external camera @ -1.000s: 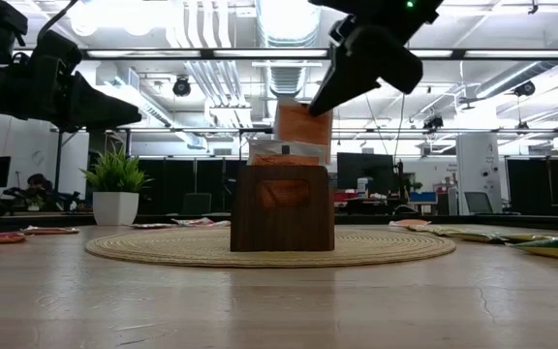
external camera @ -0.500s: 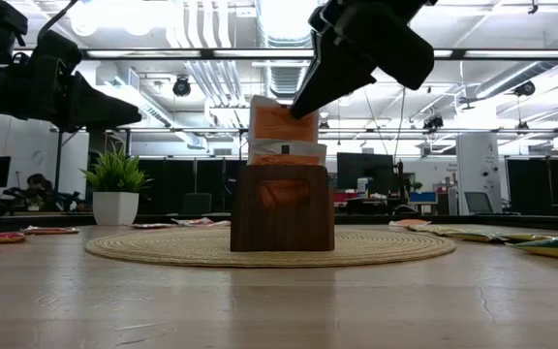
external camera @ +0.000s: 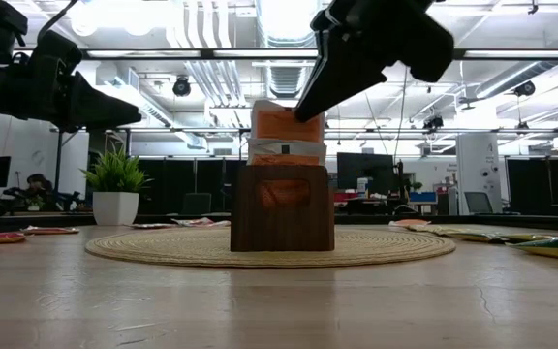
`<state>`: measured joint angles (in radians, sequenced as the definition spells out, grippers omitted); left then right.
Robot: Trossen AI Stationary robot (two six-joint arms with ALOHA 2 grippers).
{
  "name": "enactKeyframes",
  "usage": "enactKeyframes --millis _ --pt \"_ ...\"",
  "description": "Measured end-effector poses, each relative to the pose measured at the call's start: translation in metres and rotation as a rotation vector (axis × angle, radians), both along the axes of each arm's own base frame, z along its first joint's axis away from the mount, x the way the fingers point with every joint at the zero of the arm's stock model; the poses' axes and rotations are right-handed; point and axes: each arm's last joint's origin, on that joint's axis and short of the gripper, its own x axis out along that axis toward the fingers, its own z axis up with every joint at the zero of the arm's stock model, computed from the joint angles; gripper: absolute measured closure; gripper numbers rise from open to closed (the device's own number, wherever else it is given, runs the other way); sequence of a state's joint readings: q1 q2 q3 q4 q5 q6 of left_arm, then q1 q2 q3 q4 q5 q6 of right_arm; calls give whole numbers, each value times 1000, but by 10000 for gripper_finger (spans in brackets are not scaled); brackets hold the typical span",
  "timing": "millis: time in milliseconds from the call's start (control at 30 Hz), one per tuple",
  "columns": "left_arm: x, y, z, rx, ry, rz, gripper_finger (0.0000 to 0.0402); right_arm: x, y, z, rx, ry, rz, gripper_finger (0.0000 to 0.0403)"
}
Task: Pick & Place Tea
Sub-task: Put the middle white tea bag into the bottom section of the wooden organizer
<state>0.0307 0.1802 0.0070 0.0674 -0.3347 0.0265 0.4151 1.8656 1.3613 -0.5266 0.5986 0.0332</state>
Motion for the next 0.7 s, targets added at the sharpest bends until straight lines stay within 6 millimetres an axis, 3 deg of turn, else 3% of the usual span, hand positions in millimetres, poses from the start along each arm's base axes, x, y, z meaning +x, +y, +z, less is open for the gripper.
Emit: enactKeyframes --millis 700 --pt "0 0 0 0 0 -1 199 -1 -1 -6 8 -1 -4 394"
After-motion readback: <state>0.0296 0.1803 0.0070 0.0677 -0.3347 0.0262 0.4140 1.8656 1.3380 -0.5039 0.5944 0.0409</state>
